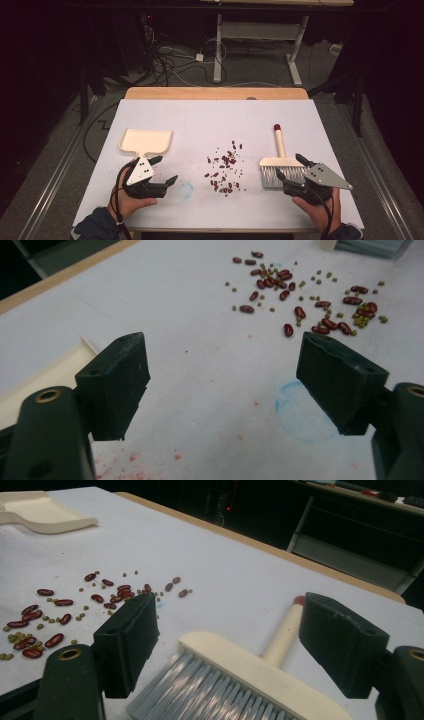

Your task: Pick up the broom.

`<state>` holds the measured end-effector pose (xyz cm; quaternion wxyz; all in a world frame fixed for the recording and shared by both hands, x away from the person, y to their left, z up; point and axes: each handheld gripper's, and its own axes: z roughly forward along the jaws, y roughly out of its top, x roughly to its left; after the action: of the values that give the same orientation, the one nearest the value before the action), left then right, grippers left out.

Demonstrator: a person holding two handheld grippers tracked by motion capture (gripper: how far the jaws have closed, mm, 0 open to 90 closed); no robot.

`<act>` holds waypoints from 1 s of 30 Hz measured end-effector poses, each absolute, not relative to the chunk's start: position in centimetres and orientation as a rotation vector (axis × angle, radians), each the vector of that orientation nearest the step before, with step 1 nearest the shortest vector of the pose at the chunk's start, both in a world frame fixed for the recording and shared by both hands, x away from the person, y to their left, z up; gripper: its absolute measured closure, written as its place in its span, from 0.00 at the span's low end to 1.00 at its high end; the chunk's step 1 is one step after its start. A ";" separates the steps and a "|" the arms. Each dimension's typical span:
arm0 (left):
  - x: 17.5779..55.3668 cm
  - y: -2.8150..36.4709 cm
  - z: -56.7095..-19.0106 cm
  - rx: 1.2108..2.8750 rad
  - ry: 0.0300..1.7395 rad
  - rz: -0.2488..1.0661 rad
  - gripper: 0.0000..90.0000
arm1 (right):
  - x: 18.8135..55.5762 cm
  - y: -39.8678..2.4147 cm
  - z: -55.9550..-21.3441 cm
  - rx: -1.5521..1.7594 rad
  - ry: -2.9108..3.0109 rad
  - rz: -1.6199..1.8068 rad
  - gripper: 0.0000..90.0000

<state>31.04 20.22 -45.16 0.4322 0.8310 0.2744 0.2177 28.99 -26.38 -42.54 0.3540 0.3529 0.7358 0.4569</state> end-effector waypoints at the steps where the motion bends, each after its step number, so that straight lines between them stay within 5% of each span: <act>1: 31.2 20.1 -45.2 2.078 0.684 0.545 0.23 | 28.9 -26.5 -42.6 0.914 1.897 1.173 0.27; 14: 30.8 19.9 -45.5 2.117 0.652 0.536 0.23 | 31.6 -27.0 -41.5 1.069 1.918 1.023 0.24; 23: 31.0 19.4 -45.7 2.144 0.638 0.526 0.23 | 38.4 -27.3 -40.5 1.280 2.028 0.851 0.30; 30: 30.9 19.3 -46.0 2.175 0.629 0.524 0.24 | 44.0 -26.3 -43.0 1.496 2.097 0.688 0.40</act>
<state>30.91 19.32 -45.98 0.3975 0.8587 0.2484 0.2070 44.03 -26.33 -42.95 0.2355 0.5453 0.7644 0.2508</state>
